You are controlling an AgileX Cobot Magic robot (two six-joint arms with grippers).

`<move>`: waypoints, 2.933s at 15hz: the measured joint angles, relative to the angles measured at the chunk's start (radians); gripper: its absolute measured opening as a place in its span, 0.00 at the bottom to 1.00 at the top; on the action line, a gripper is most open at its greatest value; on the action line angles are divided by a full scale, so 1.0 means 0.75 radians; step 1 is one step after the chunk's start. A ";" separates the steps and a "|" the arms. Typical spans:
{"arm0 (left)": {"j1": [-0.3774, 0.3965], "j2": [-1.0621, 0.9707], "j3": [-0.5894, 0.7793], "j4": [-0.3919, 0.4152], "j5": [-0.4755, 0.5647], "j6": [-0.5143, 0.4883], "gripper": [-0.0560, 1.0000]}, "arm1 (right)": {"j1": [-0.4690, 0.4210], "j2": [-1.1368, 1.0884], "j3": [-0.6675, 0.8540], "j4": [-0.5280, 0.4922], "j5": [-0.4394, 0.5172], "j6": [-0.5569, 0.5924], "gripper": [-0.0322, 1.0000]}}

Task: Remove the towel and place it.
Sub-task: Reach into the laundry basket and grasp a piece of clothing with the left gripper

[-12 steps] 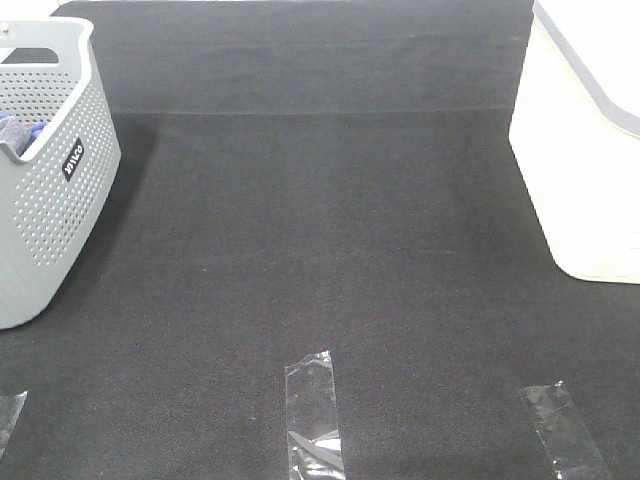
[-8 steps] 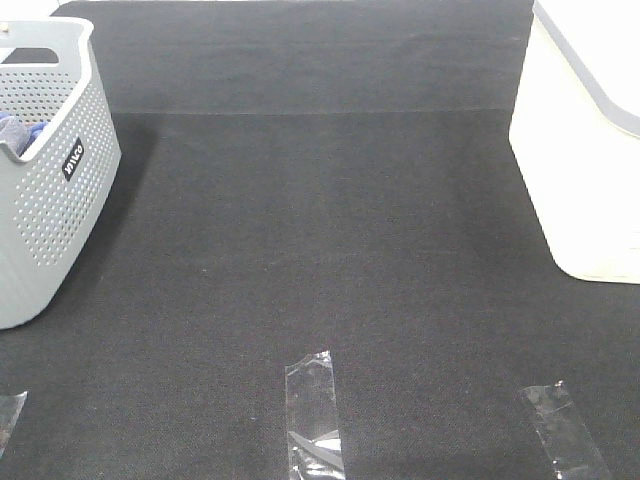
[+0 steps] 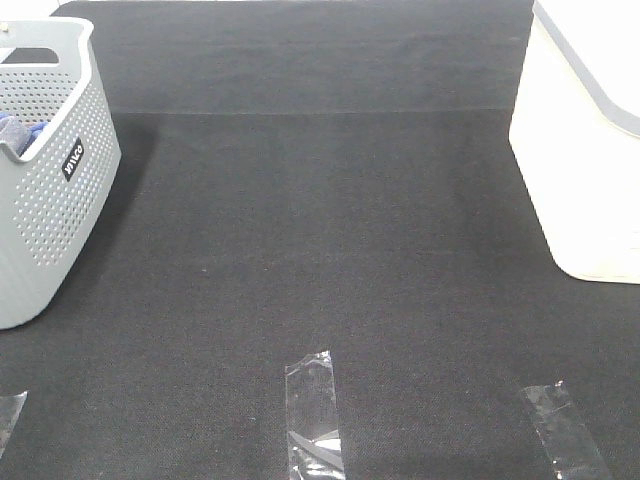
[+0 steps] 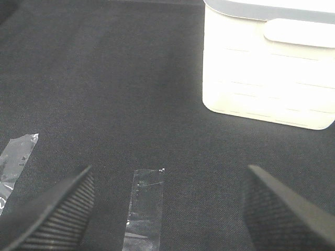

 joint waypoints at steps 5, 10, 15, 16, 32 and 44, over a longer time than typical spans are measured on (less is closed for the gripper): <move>0.000 0.000 0.000 0.000 0.000 0.000 0.76 | 0.000 0.000 0.000 0.000 0.000 0.000 0.74; 0.000 0.000 0.000 0.000 0.000 0.000 0.76 | 0.000 0.000 0.000 0.000 0.000 0.000 0.74; 0.000 0.000 0.000 0.000 0.000 0.000 0.76 | 0.000 0.000 0.000 0.000 0.000 0.000 0.74; 0.000 0.000 0.000 0.000 0.000 0.000 0.76 | 0.000 0.000 0.000 0.000 0.000 0.000 0.74; 0.000 0.000 0.000 0.000 0.000 0.000 0.76 | 0.000 0.000 0.000 0.000 0.000 0.000 0.74; 0.000 0.000 0.000 0.000 0.000 0.000 0.76 | 0.000 0.000 0.000 0.000 0.000 0.000 0.74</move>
